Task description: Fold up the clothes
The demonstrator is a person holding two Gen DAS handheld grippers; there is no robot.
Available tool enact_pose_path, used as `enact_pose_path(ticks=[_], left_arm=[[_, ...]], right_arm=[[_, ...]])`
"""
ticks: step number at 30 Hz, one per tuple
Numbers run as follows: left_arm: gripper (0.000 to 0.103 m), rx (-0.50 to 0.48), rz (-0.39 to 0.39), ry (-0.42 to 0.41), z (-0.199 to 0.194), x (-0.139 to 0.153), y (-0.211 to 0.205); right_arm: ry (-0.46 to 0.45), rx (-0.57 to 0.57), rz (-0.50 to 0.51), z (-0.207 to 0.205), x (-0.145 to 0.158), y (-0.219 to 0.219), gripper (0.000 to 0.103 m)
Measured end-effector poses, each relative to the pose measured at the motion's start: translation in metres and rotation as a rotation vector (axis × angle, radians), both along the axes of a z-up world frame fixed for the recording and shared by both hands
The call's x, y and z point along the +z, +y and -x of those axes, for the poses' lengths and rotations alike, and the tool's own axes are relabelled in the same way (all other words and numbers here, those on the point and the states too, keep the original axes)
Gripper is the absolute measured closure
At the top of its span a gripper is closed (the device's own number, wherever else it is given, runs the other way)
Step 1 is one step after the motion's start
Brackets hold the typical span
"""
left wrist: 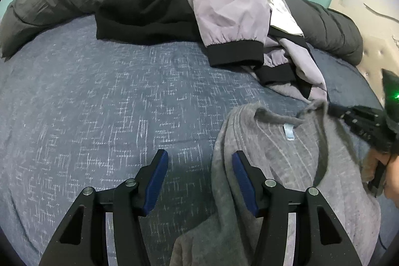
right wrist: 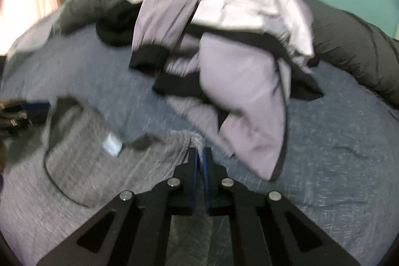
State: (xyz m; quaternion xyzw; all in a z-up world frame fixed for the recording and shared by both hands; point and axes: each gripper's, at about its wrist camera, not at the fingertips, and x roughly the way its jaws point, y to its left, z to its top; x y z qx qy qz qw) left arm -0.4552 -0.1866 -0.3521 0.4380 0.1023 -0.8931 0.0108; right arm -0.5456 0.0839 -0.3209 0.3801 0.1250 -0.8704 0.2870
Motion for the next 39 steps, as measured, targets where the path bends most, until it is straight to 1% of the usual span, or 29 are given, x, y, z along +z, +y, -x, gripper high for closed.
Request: enact_pose_path(ticks=[1, 4, 6, 7, 8, 9, 12, 14, 16, 18, 19, 20, 24, 30, 33, 36, 39], left_arm=[[0.045, 0.003, 0.001, 0.005, 0.0, 0.001, 0.0], [0.045, 0.01, 0.017, 0.005, 0.001, 0.001, 0.003], [0.045, 0.018, 0.034, 0.007, -0.002, 0.002, 0.004], [0.045, 0.022, 0.037, 0.008, -0.004, 0.003, 0.003], [0.045, 0.025, 0.039, 0.009, -0.006, 0.004, 0.003], [0.045, 0.029, 0.041, 0.012, -0.009, 0.006, 0.002], [0.045, 0.034, 0.04, 0.023, -0.023, 0.016, 0.0], [0.045, 0.037, 0.04, 0.033, -0.036, 0.025, 0.0], [0.045, 0.038, 0.035, 0.039, -0.052, 0.032, 0.0], [0.045, 0.042, 0.041, 0.044, -0.071, 0.04, 0.002], [0.045, 0.044, 0.044, 0.048, -0.08, 0.044, 0.002], [0.045, 0.045, 0.045, 0.049, -0.089, 0.047, 0.003], [0.045, 0.057, 0.026, 0.043, -0.128, 0.053, 0.006], [0.045, 0.107, -0.028, 0.019, -0.189, 0.043, 0.006], [0.045, 0.133, -0.056, 0.007, -0.219, 0.037, 0.006], [0.045, 0.171, -0.068, -0.013, -0.247, 0.03, 0.002], [0.045, 0.204, -0.086, -0.036, -0.272, 0.023, -0.002]], right_arm=[[0.011, -0.017, 0.016, 0.0, 0.003, 0.003, 0.099], [-0.054, -0.05, -0.012, 0.013, -0.003, -0.004, 0.099], [-0.186, -0.041, -0.022, 0.019, -0.019, -0.009, 0.099], [-0.191, -0.033, -0.025, 0.018, -0.02, -0.012, 0.099], [-0.168, -0.023, -0.028, 0.015, -0.017, -0.014, 0.096], [-0.154, -0.016, -0.012, 0.012, -0.012, -0.014, 0.096], [-0.122, -0.074, 0.007, 0.006, 0.004, -0.004, 0.094], [-0.11, -0.092, 0.058, -0.002, 0.017, 0.006, 0.093], [-0.1, -0.109, 0.101, -0.014, 0.028, 0.022, 0.089], [-0.109, -0.12, 0.134, -0.03, 0.035, 0.039, 0.084], [-0.117, -0.123, 0.148, -0.039, 0.037, 0.048, 0.079], [-0.122, -0.125, 0.162, -0.049, 0.04, 0.057, 0.077], [-0.142, -0.148, 0.215, -0.091, 0.046, 0.094, 0.076], [-0.21, -0.263, 0.298, -0.154, 0.035, 0.146, 0.076], [-0.215, -0.292, 0.318, -0.191, 0.033, 0.16, 0.074], [-0.22, -0.28, 0.301, -0.227, 0.032, 0.163, 0.071], [-0.222, -0.263, 0.336, -0.261, 0.034, 0.165, 0.068]])
